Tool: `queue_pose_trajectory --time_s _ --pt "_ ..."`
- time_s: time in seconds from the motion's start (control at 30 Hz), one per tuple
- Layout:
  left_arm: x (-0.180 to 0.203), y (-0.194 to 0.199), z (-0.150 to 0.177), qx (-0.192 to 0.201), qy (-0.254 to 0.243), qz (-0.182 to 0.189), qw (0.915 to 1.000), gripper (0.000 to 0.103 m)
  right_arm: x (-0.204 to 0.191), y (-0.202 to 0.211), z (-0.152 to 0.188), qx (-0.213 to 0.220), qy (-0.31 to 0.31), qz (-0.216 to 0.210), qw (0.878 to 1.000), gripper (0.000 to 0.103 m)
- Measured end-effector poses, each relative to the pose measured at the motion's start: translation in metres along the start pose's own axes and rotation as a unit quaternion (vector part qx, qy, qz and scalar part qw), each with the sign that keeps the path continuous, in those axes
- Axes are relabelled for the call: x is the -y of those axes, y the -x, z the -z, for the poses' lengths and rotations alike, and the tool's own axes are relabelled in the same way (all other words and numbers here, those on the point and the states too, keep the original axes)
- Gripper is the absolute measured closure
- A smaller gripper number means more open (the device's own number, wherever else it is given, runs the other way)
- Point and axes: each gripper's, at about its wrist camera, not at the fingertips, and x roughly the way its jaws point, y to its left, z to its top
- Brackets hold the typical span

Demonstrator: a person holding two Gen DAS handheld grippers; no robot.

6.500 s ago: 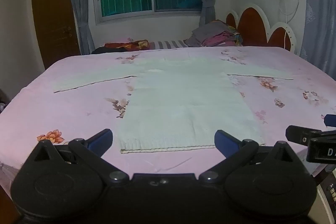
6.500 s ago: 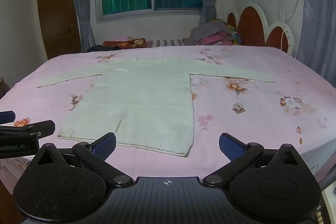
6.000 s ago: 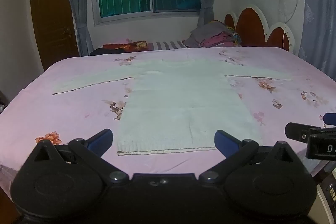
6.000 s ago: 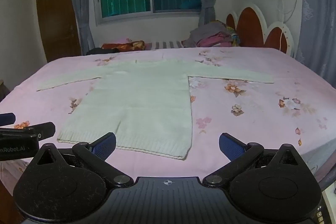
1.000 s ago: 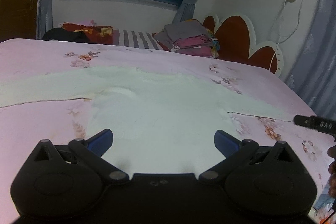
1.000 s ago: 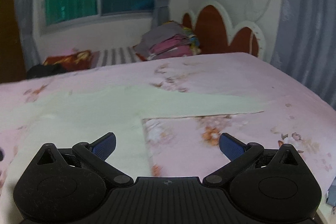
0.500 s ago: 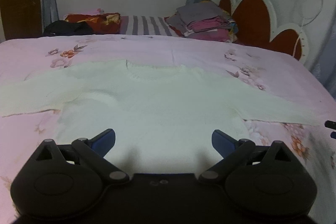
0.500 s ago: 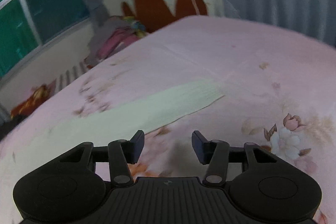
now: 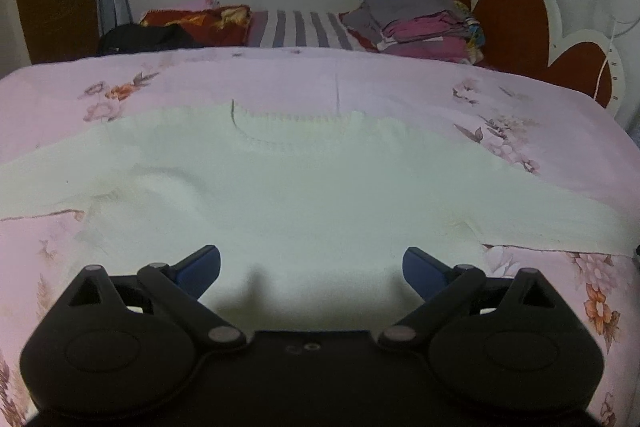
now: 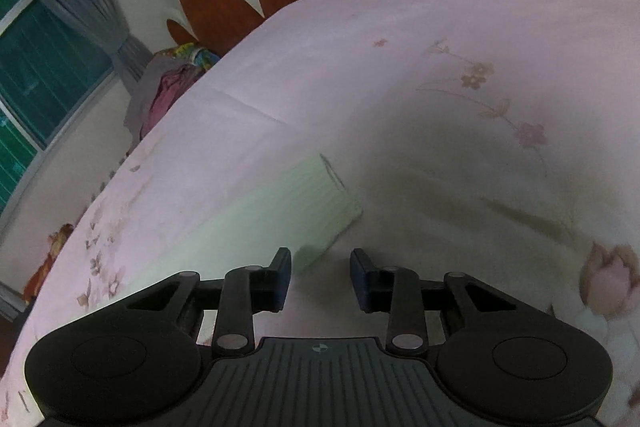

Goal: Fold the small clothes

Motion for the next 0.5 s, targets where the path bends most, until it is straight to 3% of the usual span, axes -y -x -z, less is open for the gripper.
queue_pose_trajectory --time_s 0.1,0.2,0.43,0.5 --pt "0.004 0.000 -0.001 -0.001 0.002 -0.003 1.0000 0.006 0.004 -0.004 -0.006 0.002 -0.001 -0.008 1.000 0.071" --pt "0.004 0.004 -0.003 0.004 0.004 -0.005 1.0000 0.006 0.005 -0.007 -0.007 0.004 0.001 -0.002 1.000 0.094" --pt "-0.026 0.015 -0.003 0.007 0.020 -0.028 0.9994 0.008 -0.011 -0.007 -0.004 0.006 0.045 0.023 0.999 0.100" --pt "-0.036 0.016 -0.001 0.000 0.021 -0.038 0.9991 0.008 -0.025 -0.002 -0.005 0.012 0.064 0.010 0.998 0.100"
